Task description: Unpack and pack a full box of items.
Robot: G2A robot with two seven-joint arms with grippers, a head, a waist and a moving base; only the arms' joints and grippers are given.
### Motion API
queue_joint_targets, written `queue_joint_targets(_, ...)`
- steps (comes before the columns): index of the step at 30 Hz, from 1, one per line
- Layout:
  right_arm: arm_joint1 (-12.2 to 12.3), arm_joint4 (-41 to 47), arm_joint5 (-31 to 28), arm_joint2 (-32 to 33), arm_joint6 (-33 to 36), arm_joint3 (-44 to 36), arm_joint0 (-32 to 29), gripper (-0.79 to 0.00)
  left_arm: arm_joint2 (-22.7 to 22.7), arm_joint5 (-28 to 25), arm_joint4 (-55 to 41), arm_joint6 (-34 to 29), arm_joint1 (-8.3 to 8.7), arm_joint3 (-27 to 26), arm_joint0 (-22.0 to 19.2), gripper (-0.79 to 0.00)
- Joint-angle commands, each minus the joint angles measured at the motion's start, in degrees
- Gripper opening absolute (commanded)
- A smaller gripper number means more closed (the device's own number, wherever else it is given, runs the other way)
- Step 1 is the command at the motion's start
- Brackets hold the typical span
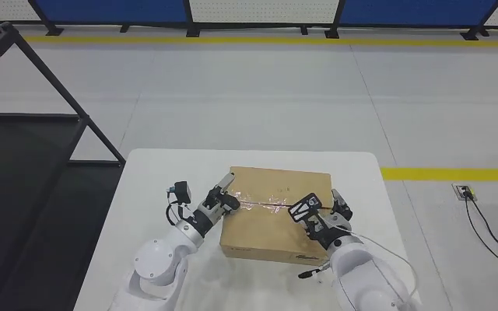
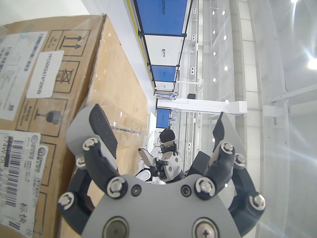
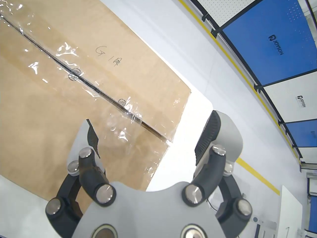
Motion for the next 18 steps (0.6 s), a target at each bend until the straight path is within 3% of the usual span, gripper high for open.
queue_joint_targets(1,-0.4,-1.1,0.0,-0.4,1.3,0.2,0.4,0.0,0.0,0.0,0.0,0.0,0.0,0.0,0.0,0.0)
queue_joint_targets(9,-1.8,-5.4,3.2,0.3,5.0,0.6,0.2,0.0,0.0,0.0,0.0,0.0,0.0,0.0,0.0,0.0)
queue_joint_targets(18,-2.7,-9.0,7.1,5.6,9.1,0.7,-1.8,0.0,0.0,0.0,0.0,0.0,0.0,0.0,0.0,0.0)
